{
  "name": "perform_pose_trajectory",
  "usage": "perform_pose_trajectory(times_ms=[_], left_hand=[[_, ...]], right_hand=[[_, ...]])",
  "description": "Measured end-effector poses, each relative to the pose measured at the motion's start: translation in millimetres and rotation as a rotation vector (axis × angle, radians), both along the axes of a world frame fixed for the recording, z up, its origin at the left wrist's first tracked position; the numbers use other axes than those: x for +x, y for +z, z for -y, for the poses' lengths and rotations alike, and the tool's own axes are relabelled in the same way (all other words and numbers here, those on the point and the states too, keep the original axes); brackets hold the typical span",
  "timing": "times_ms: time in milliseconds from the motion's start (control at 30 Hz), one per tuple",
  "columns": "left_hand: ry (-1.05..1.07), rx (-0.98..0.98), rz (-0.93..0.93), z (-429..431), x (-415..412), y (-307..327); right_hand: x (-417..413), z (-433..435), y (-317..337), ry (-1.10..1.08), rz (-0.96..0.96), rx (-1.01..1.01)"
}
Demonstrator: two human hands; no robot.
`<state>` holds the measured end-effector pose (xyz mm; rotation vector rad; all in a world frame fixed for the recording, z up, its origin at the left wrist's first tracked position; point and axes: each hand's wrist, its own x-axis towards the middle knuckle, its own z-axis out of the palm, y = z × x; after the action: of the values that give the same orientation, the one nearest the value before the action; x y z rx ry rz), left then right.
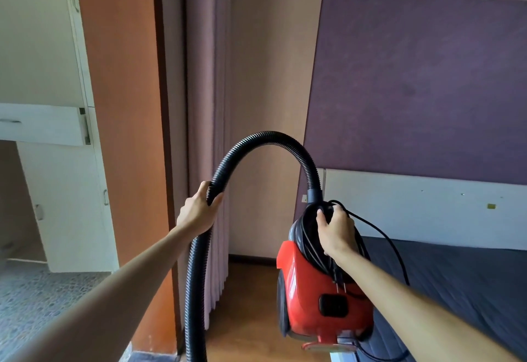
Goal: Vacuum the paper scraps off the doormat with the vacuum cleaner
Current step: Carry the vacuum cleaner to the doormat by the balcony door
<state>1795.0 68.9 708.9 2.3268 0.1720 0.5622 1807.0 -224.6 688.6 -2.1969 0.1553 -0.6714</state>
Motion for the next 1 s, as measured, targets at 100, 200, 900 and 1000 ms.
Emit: perform_pose_trajectory(times_ms=[100, 200, 900, 1000], left_hand=[[0.01, -0.008, -0.006, 6, 40, -1], [0.035, 0.007, -0.016, 13, 86, 2], [0.17, 0.002, -0.096, 17, 334, -26], [0.184, 0.009, -0.114, 14, 361, -33]], right_hand=[[40, 3, -4, 0.013, -0.008, 0.002], [87, 5, -9, 0.033, -0.036, -0.013], [350, 11, -41, 0.084, -0.041, -0.091], [376, 8, -49, 0.095, -0.059, -0.091]])
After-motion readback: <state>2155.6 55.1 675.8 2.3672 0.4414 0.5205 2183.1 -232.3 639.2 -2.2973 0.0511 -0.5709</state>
